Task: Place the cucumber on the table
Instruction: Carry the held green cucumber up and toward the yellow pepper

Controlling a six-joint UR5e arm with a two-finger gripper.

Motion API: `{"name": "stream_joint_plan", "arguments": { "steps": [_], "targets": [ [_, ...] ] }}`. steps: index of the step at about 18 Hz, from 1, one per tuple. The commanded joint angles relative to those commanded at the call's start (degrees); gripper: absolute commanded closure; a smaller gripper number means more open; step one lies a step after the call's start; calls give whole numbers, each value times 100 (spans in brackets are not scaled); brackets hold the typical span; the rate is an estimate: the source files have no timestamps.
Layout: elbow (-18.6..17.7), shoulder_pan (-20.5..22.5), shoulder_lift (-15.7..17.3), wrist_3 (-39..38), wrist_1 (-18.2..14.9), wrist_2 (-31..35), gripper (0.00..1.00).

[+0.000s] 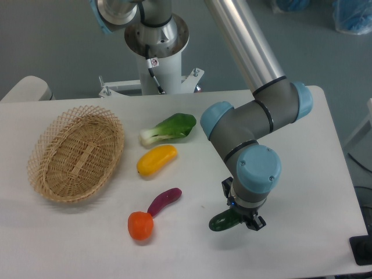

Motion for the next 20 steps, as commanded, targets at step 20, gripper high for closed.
{"name": "stream_joint_plan", "arguments": {
  "steps": [20],
  "targets": [
    [-1291, 422, 773, 571, -264, 62, 88]
  ]
}}
